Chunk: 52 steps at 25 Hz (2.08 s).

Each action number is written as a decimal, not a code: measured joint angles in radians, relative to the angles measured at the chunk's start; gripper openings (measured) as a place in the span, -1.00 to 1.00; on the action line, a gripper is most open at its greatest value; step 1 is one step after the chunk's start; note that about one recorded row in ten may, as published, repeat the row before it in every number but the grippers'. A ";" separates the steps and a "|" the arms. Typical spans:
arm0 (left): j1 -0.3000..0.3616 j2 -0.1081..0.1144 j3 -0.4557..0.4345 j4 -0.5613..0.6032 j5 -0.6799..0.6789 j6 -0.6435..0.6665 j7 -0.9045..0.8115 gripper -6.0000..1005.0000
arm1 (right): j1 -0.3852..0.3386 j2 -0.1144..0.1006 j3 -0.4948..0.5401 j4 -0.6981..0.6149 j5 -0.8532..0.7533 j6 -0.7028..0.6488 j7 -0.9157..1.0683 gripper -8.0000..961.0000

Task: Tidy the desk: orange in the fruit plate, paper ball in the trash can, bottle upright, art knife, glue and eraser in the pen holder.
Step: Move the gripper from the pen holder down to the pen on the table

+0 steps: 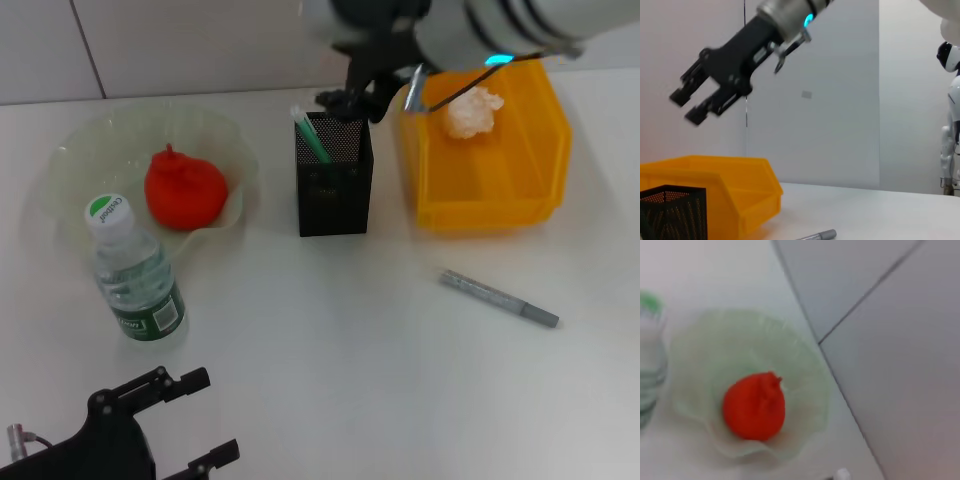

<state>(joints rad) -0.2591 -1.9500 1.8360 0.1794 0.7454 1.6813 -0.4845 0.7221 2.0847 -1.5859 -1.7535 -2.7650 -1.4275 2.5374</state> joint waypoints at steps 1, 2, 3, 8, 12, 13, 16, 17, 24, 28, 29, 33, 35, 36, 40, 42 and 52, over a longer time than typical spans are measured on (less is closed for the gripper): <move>0.000 0.000 0.000 0.000 0.000 0.000 0.000 0.38 | 0.000 0.000 0.000 0.000 0.000 0.000 0.000 0.15; 0.000 0.000 0.000 0.000 0.000 0.000 0.003 0.38 | 0.012 0.000 0.029 -0.015 0.000 -0.053 0.047 0.16; 0.000 0.000 0.000 0.000 0.000 0.000 0.003 0.38 | 0.025 -0.001 0.056 -0.020 -0.002 -0.114 0.094 0.17; -0.003 0.005 0.000 0.000 0.000 -0.008 0.007 0.38 | 0.020 0.000 0.131 -0.004 0.011 -0.303 0.176 0.21; 0.001 0.013 0.006 0.002 0.000 -0.005 0.009 0.38 | -0.054 0.002 0.131 -0.044 0.045 -0.346 0.193 0.24; 0.000 0.014 0.006 0.002 0.000 -0.005 0.009 0.38 | -0.066 0.002 0.130 -0.052 0.049 -0.358 0.200 0.25; -0.003 0.019 0.008 0.000 0.000 -0.006 0.009 0.38 | -0.099 0.003 0.123 -0.061 0.046 -0.382 0.234 0.28; -0.003 0.021 0.009 0.000 0.001 -0.007 0.008 0.38 | -0.109 0.003 0.121 -0.060 0.042 -0.384 0.242 0.28; -0.026 0.039 0.001 0.008 0.075 0.002 -0.046 0.38 | -0.169 0.004 0.075 -0.061 -0.010 -0.379 0.250 0.67; -0.037 0.040 0.000 0.003 0.080 -0.009 -0.053 0.38 | -0.187 0.004 0.047 -0.026 -0.035 -0.360 0.253 0.67; -0.040 0.039 0.001 0.002 0.080 -0.016 -0.053 0.38 | -0.190 0.004 0.047 -0.005 -0.036 -0.349 0.253 0.67; -0.044 0.037 0.003 0.002 0.080 -0.030 -0.053 0.38 | -0.189 -0.001 0.056 0.078 -0.033 -0.302 0.252 0.67; -0.044 0.035 0.001 0.002 0.080 -0.039 -0.053 0.38 | -0.181 -0.002 0.058 0.127 -0.034 -0.279 0.249 0.67; -0.044 0.035 0.001 0.002 0.080 -0.039 -0.053 0.38 | -0.171 -0.002 0.065 0.157 -0.034 -0.269 0.244 0.67; -0.047 0.034 0.000 0.002 0.080 -0.051 -0.054 0.38 | -0.129 -0.003 0.098 0.265 -0.032 -0.231 0.215 0.67; -0.048 0.033 0.000 0.002 0.080 -0.054 -0.054 0.38 | -0.111 -0.003 0.110 0.311 -0.031 -0.208 0.187 0.66; -0.048 0.032 0.000 0.002 0.080 -0.057 -0.055 0.38 | -0.030 -0.004 0.152 0.490 0.018 -0.159 0.040 0.64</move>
<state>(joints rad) -0.3068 -1.9175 1.8361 0.1810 0.8252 1.6243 -0.5398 0.6926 2.0807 -1.4335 -1.2633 -2.7470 -1.5869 2.5770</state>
